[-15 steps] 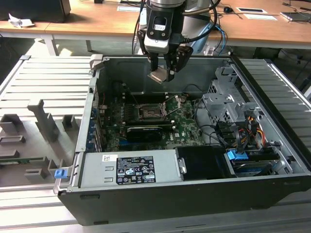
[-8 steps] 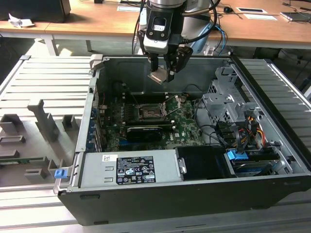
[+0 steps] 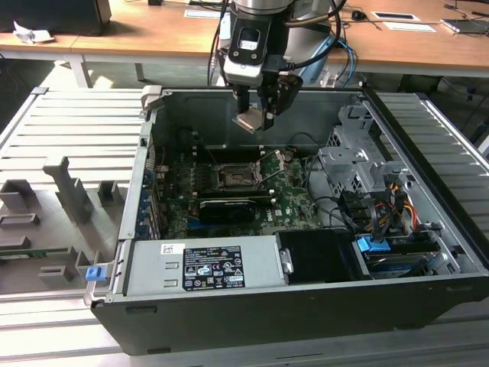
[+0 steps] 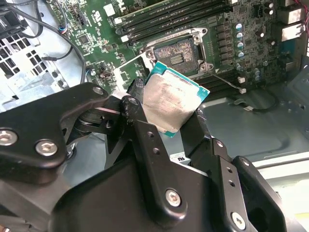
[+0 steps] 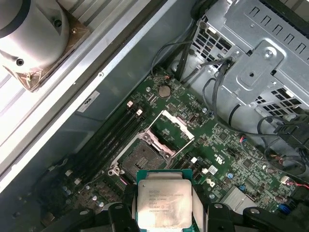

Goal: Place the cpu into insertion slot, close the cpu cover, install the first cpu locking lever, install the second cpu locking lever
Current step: 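Place the cpu into insertion slot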

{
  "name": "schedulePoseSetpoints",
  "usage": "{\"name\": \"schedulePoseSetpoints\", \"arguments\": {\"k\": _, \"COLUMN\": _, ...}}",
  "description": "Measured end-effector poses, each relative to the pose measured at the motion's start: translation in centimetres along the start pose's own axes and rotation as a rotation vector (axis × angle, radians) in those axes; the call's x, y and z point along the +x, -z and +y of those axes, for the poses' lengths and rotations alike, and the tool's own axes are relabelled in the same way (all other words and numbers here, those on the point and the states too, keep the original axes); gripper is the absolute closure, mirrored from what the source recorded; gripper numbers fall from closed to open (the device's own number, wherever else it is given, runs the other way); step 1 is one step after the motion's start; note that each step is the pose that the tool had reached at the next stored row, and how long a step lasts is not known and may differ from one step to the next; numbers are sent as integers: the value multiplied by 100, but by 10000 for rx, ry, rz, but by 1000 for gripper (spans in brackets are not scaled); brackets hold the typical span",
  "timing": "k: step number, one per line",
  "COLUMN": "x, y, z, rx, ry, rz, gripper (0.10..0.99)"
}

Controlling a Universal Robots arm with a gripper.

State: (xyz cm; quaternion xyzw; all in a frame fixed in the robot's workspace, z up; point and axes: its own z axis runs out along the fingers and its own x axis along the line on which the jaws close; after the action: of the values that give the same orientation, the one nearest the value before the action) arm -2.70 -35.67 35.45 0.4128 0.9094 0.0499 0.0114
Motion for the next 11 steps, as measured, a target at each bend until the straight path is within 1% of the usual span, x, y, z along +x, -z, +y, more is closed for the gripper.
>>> {"name": "schedulePoseSetpoints", "arguments": {"k": 9, "x": 0, "y": -15, "z": -1, "rx": -5, "ry": -285, "rz": -29, "gripper": 545}}
{"name": "schedulePoseSetpoints", "arguments": {"k": 11, "x": 0, "y": -19, "z": -2, "rx": -9, "ry": -481, "rz": -48, "gripper": 545}}
